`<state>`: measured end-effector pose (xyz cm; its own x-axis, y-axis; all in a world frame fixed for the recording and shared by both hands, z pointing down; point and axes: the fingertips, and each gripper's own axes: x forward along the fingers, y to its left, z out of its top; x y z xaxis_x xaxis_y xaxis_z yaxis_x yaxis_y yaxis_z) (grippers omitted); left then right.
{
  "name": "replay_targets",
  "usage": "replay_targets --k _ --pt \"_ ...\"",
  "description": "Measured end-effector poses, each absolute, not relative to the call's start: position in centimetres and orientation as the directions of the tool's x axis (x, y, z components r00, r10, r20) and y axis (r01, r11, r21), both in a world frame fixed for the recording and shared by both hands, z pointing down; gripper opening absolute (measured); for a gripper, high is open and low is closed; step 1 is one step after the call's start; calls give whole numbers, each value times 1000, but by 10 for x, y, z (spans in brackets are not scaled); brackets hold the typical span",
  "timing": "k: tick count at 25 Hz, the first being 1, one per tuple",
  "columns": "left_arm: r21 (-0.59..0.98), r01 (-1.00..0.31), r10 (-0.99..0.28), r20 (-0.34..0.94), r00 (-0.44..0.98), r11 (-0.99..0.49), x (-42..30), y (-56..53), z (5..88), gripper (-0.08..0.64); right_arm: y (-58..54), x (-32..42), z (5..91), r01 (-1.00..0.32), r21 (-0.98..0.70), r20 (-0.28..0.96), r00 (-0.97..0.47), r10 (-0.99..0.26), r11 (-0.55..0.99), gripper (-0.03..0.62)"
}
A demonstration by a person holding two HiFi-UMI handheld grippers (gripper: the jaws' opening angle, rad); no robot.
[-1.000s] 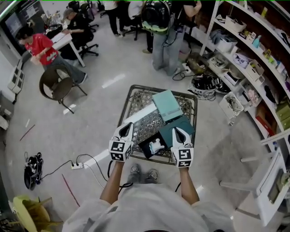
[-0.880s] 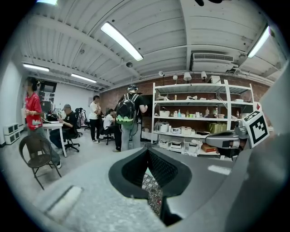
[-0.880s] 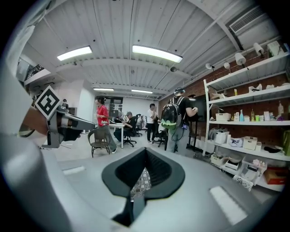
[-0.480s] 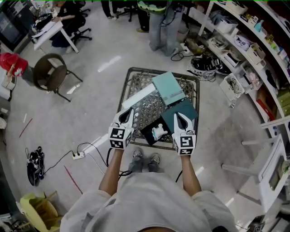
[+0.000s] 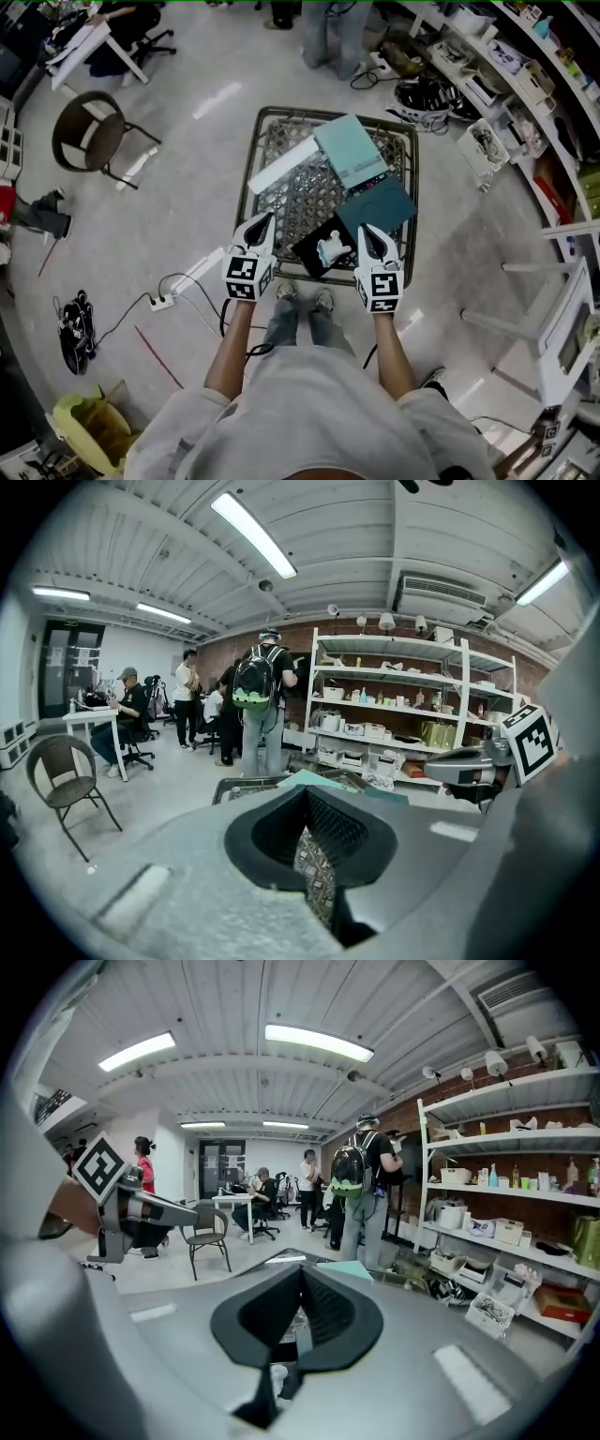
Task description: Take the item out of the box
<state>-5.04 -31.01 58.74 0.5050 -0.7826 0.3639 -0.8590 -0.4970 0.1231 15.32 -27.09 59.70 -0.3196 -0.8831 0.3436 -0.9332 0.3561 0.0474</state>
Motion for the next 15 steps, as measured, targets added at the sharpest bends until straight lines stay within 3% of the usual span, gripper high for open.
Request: replay_targets --k 15 --pt "168 -847 -728 444 522 -505 -46 -286 642 6 -235 144 659 -936 6 468 -309 -828 353 0"
